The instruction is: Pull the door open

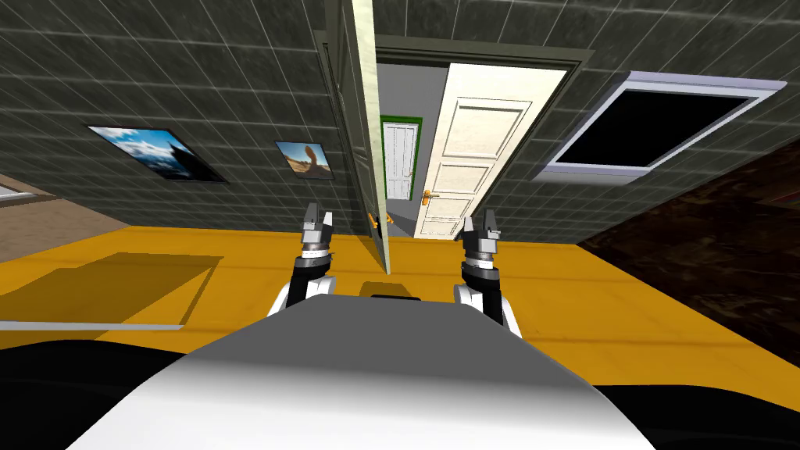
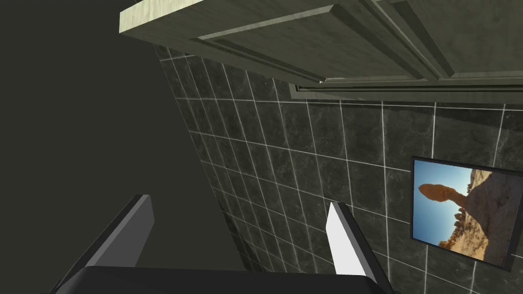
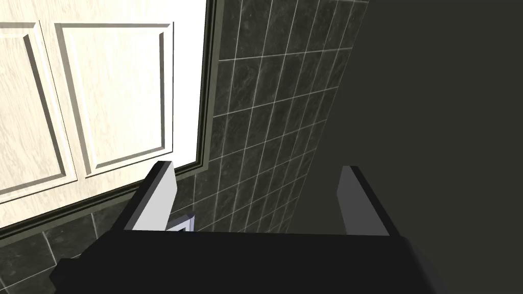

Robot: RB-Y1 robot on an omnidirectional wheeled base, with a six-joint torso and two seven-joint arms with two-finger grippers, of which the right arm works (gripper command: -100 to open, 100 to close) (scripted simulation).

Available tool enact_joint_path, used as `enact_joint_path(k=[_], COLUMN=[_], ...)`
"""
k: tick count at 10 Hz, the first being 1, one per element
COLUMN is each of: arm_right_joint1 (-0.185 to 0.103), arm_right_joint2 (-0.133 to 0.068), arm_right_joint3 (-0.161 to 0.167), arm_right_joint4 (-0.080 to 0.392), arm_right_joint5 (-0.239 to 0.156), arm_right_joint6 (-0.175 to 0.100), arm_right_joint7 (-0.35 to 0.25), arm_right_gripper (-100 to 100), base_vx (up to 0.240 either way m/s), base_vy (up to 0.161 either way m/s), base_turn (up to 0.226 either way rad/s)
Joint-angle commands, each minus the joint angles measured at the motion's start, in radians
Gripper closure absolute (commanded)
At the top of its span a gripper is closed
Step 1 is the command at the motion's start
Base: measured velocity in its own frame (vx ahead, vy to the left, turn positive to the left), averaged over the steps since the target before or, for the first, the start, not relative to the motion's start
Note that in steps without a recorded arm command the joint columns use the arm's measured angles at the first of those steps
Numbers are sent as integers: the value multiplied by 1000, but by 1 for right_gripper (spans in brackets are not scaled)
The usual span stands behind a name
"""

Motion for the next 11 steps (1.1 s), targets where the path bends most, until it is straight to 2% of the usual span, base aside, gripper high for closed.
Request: enact_joint_path(k=[1, 5, 11], arm_right_joint1=[-19, -52, -128], arm_right_joint2=[-11, -32, -76], arm_right_joint3=[-2, -5, -13], arm_right_joint4=[40, 112, 271], arm_right_joint5=[-20, -56, -137], arm_right_joint6=[-2, -6, -15], arm_right_joint7=[7, 19, 47], arm_right_gripper=[-100, -100, -100], base_vx=[-45, 87, 72], base_vy=[30, -42, -40], base_turn=[72, 74, 92])
